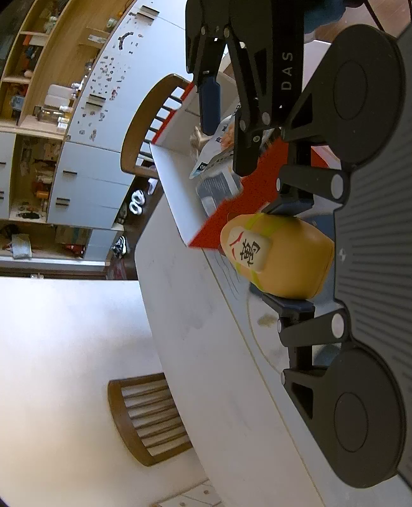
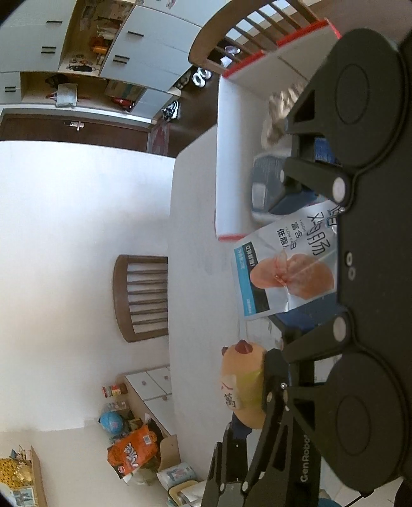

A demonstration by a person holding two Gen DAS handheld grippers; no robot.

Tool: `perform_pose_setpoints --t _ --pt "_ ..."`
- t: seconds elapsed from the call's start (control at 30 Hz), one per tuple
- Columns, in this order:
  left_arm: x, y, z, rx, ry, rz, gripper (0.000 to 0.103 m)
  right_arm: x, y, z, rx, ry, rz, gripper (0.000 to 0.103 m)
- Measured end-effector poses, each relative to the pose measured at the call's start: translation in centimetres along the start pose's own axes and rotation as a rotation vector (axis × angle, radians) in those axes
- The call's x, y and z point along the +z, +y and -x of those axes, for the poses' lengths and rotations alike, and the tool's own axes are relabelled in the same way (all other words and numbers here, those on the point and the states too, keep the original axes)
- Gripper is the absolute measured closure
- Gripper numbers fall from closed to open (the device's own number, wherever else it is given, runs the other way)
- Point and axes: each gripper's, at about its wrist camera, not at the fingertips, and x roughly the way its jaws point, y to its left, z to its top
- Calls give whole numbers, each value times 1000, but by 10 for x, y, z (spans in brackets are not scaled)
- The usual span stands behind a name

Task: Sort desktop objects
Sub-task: 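Carry the sausage packet and yellow figurine over the shoebox, then open both tools to drop the packet and figurine into the box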

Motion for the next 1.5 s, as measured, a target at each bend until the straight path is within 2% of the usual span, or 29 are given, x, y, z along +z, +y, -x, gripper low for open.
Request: perform_pose_setpoints --t 0.4,0.73,1.1,1.5 --pt "27 -69 -34 -32 0 -36 55 -4 -75 6 -40 -12 -29 40" --pt "42 -103 -67 -26 33 -57 55 -10 -128 -8 -74 2 -53 40" --pt "45 -131 -121 -9 126 -114 55 -13 -165 -35 -94 20 -71 40" --pt "46 -145 -165 -11 224 -153 55 -32 -182 -65 -112 56 -100 40"
